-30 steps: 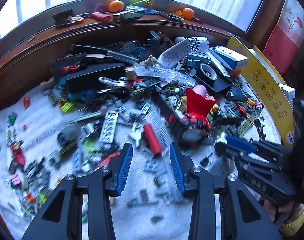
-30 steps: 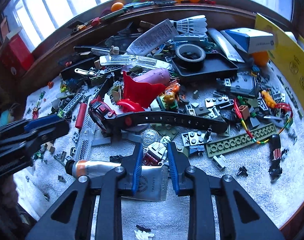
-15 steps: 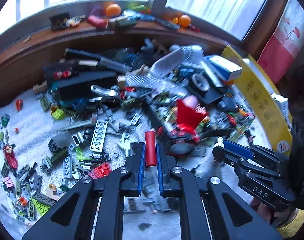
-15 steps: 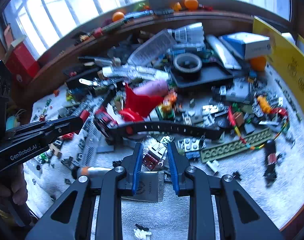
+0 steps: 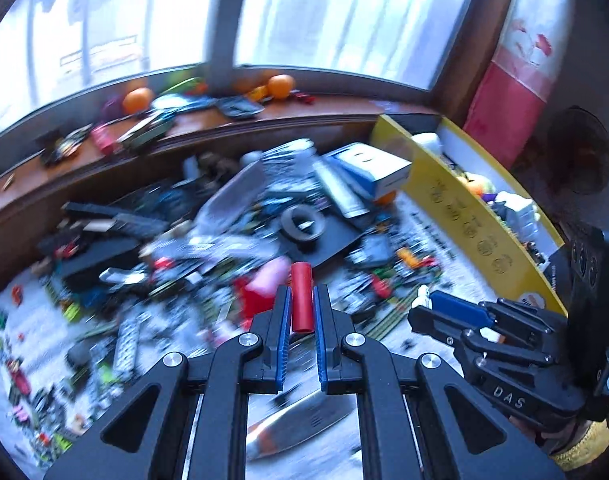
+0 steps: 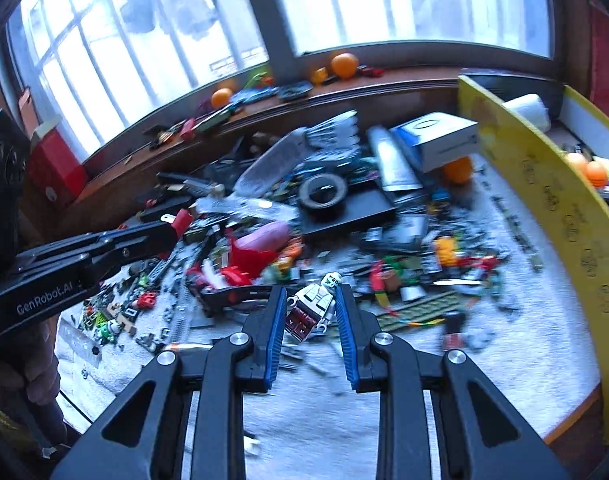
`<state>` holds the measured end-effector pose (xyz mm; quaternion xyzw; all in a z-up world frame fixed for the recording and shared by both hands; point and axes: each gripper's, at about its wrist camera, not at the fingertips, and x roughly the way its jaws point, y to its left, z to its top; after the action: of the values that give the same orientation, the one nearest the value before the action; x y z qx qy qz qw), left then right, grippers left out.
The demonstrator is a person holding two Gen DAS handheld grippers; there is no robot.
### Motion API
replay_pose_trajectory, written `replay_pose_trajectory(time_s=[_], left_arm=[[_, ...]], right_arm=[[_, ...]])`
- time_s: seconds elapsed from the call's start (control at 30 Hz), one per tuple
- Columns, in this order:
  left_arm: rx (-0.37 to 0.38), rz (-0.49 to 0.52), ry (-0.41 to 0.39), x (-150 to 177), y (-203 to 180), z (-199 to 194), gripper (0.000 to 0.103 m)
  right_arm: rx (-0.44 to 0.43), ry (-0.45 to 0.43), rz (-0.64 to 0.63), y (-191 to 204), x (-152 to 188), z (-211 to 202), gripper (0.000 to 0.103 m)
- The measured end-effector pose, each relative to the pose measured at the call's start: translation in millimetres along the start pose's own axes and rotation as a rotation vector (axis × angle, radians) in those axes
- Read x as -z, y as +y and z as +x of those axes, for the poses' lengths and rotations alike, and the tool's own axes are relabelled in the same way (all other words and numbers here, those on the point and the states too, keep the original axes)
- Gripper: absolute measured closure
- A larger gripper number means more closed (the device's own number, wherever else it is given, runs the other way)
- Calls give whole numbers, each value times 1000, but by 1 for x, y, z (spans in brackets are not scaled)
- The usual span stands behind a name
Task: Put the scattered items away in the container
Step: 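Carry the red cylinder and minifigure over the yellow container with both grippers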
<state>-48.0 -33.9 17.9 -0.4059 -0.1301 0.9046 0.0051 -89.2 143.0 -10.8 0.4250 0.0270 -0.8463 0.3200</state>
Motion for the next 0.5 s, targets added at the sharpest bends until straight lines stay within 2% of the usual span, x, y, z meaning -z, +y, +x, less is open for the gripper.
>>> replay_pose_trajectory(time_s=[0.13,0.3,0.5], left_arm=[[39,60,-8,-19,-37,14,92],[90,182,-42,-50,-99,33,92],[156,274,-34,-79,-175,82,92]], right_arm=[[41,-40,26,-34,-5,-24,78],[85,-104,68,-79,-14,-58,78],[168,-142,111,-139,-25,-86,78]])
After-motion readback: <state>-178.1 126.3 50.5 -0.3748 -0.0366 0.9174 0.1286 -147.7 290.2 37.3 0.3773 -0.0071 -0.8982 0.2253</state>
